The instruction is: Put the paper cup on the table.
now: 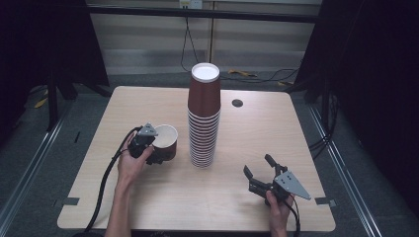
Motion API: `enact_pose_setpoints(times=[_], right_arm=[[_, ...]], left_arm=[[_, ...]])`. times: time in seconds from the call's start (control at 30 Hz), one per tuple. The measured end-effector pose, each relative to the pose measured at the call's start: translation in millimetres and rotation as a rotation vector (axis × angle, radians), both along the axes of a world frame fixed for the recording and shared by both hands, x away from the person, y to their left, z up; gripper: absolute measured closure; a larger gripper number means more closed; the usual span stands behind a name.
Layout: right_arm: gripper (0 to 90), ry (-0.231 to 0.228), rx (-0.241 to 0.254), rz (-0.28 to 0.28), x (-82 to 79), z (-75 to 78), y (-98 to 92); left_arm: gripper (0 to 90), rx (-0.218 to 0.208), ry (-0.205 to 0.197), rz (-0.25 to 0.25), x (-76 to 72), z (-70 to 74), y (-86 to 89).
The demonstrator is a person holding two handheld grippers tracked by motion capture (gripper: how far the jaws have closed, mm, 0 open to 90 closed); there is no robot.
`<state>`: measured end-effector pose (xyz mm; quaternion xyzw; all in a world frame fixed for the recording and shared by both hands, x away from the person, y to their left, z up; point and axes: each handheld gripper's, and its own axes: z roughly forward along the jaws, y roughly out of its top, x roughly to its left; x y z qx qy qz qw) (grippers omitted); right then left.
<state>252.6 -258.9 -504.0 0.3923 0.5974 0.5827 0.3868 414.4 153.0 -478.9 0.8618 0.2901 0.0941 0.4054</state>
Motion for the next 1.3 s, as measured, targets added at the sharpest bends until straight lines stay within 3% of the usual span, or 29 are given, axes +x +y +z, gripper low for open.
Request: enact_pose_setpoints(times=[0.07, 0.1, 0.17, 0.4, 0.53, 0.63, 0.97, 1.3], right_arm=[[14.2, 0.0, 0.0, 0.0, 0.0, 0.0, 0.0], [14.2, 0.001, 0.0, 0.0, 0.0, 0.0, 0.0], [14.2, 0.0, 0.0, 0.0, 0.0, 0.0, 0.0], [14.2, 0.0, 0.0, 0.001, 0.0, 0.0, 0.0], [14.2, 0.001, 0.0, 0.002, 0.0, 0.1, -0.1], [14.2, 0.001, -0.001, 0.001, -0.2, 0.0, -0.1], [14.1, 0.0, 0.0, 0.002, 0.0, 0.0, 0.0], [14.2, 0.001, -0.001, 0.001, -0.1, 0.0, -0.1]], left_arm=[[15.4, 0.003, 0.017, 0.008, -0.3, -2.6, -0.2], [15.5, 0.018, 0.002, 0.012, -0.9, -4.3, -0.7], [15.5, 0.007, 0.02, 0.008, -1.8, -8.3, -1.6], [15.7, -0.042, 0.01, 0.033, -8.8, -13.3, 3.3], [15.6, -0.067, -0.016, 0.04, -11.6, -14.9, 6.3], [15.3, -0.113, -0.015, 0.046, -13.6, -18.5, 7.5], [15.4, -0.211, -0.076, 0.096, -25.0, -20.3, 15.5], [15.4, -0.248, -0.121, 0.147, -39.3, -17.8, 18.7]])
